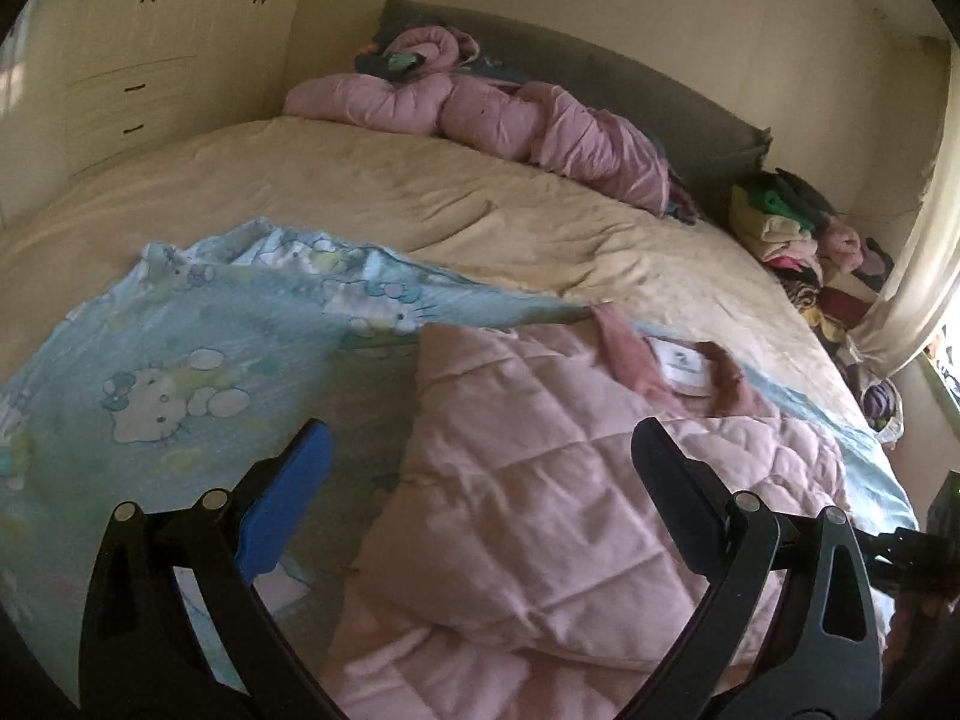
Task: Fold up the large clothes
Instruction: 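Grasp the ribbed sleeve cuff with the right gripper, straighten it, release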
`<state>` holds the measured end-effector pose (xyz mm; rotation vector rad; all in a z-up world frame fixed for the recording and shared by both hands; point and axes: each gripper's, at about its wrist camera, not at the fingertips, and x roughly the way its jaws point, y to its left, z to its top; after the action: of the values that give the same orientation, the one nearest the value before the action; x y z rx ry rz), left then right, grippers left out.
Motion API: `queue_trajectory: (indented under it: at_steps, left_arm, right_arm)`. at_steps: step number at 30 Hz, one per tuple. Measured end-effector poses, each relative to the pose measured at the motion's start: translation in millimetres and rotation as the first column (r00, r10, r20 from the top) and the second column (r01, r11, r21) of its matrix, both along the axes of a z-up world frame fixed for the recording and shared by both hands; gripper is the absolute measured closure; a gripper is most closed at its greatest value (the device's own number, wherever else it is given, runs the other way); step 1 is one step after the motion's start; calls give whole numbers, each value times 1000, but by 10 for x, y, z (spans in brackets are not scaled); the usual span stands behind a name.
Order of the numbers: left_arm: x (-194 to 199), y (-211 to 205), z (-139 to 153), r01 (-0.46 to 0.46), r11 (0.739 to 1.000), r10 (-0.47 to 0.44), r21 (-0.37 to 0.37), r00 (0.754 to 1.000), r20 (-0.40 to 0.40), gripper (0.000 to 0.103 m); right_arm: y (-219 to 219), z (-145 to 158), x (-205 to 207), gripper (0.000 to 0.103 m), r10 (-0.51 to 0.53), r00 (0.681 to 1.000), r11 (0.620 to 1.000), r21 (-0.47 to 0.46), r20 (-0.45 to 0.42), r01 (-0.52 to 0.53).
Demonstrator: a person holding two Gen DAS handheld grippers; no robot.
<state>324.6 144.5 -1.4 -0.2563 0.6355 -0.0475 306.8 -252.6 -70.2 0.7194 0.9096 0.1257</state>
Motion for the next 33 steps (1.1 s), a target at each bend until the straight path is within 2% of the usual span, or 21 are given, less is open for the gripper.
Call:
queue_trajectory:
  at_steps: [4, 7, 10, 12, 15, 19, 22, 23, 25, 26, 27, 31, 33]
  left_arm:
    - [6, 64, 3, 10, 1000, -9, -21, 1000, 6, 10]
    - [15, 46, -2, 23, 998, -22, -57, 1000, 7, 10]
    - [50, -59, -20, 59, 996, -59, -65, 998, 4, 10]
    - [63, -194, -32, 95, 994, -95, -54, 996, 0, 10]
    - [80, -371, -75, 134, 990, -135, -31, 991, -16, 10]
    - [125, -513, -167, 172, 985, -172, 0, 984, -47, 10]
    - [177, -584, -272, 195, 981, -193, 13, 977, -88, 10]
    - [187, -593, -309, 199, 980, -197, 16, 975, -100, 10]
    - [210, -611, -384, 192, 981, -185, 38, 973, -137, 10]
    - [225, -613, -406, 184, 982, -175, 52, 973, -151, 10]
    - [223, -608, -405, 185, 981, -176, 50, 973, -149, 10]
    - [213, -566, -352, 186, 982, -182, 17, 975, -127, 10]
    - [230, -590, -385, 190, 981, -183, 34, 971, -152, 10]
  right_arm:
    - [80, 341, 22, 98, 39, 992, 997, -69, 120, -31]
    - [144, 835, 52, 98, 98, 964, 986, -154, 248, -61]
    - [221, 1149, 210, 98, 150, 939, 963, -262, 308, -67]
    - [238, 1144, 324, 98, 169, 938, 954, -291, 303, -77]
    - [287, 959, 598, 98, 185, 955, 930, -357, 232, -94]
    - [326, 734, 773, 98, 166, 968, 909, -409, 187, -77]
    - [298, 601, 800, 97, 135, 976, 912, -407, 170, -56]
    - [289, 566, 813, 92, 127, 979, 915, -399, 158, -55]
    - [263, 529, 801, 72, 97, 987, 923, -382, 128, -41]
    - [236, 535, 765, 46, 83, 989, 934, -356, 121, -35]
    - [216, 572, 706, 38, 64, 989, 944, -330, 133, -17]
    - [291, 846, 395, 38, 25, 972, 928, -366, 234, 64]
    - [445, 936, 302, 38, 83, 961, 923, -384, 264, 25]
